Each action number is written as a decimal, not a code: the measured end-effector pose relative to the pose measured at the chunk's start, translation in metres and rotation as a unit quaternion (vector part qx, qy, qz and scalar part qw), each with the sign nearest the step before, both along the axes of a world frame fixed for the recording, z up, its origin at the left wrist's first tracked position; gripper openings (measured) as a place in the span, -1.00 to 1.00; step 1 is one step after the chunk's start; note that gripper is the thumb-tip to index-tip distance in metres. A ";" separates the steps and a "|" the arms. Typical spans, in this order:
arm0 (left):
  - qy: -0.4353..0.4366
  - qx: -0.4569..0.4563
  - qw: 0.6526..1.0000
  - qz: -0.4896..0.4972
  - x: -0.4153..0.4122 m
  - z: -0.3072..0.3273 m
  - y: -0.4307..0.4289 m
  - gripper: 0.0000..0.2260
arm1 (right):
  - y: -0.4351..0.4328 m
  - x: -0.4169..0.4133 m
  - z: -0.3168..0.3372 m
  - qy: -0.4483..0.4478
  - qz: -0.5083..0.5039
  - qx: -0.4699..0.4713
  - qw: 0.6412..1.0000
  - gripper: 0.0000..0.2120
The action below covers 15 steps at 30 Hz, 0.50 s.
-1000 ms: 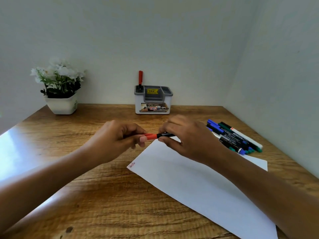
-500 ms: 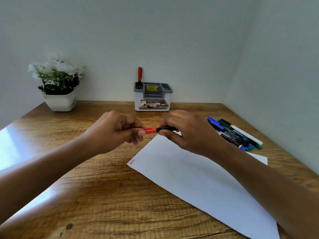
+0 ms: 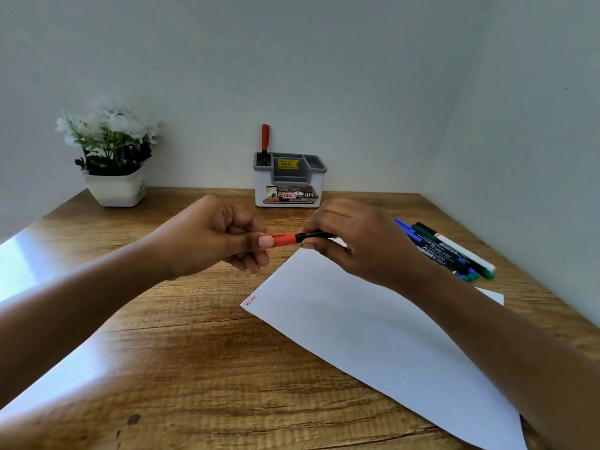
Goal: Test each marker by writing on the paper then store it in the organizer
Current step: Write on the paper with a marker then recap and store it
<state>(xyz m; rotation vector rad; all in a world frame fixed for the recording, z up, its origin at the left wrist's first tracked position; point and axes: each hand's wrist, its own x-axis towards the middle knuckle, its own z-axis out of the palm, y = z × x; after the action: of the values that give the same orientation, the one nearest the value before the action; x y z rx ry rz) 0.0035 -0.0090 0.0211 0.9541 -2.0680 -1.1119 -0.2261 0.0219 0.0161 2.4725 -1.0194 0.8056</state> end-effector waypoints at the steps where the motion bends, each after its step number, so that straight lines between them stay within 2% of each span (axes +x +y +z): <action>1: 0.003 0.011 1.000 -0.005 -0.001 0.000 0.000 -0.83 | 0.000 0.000 0.000 0.006 -0.001 -0.015 1.000 -0.76; 5: 0.003 0.068 0.998 -0.016 0.003 -0.002 -0.002 -0.84 | -0.003 -0.003 -0.003 0.029 0.001 -0.040 0.999 -0.81; 6: 0.009 0.075 0.997 -0.006 0.013 -0.001 -0.007 -0.78 | -0.005 -0.013 -0.001 -0.004 -0.011 -0.044 0.999 -0.82; 9: 0.070 0.089 0.992 0.054 0.043 0.005 -0.025 -0.43 | -0.007 -0.048 0.014 -0.146 -0.082 -0.040 0.985 -0.77; 11: 0.072 0.079 0.994 0.038 0.044 0.000 -0.028 -0.34 | -0.008 -0.044 0.014 -0.134 -0.072 -0.002 0.988 -0.77; 13: 0.027 0.053 0.998 -0.011 0.031 -0.008 -0.024 -0.35 | -0.007 -0.024 0.006 -0.096 -0.044 0.053 0.993 -0.82; 15: 0.010 0.024 0.998 -0.053 0.025 -0.013 -0.016 -0.39 | -0.007 -0.018 0.003 -0.116 -0.043 0.099 0.987 -0.83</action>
<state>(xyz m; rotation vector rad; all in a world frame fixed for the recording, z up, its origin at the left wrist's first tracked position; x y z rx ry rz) 0.0288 -0.0253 0.0078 0.8599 -2.1050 -1.2247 -0.2438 0.0152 0.0189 2.5169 -1.3380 1.0283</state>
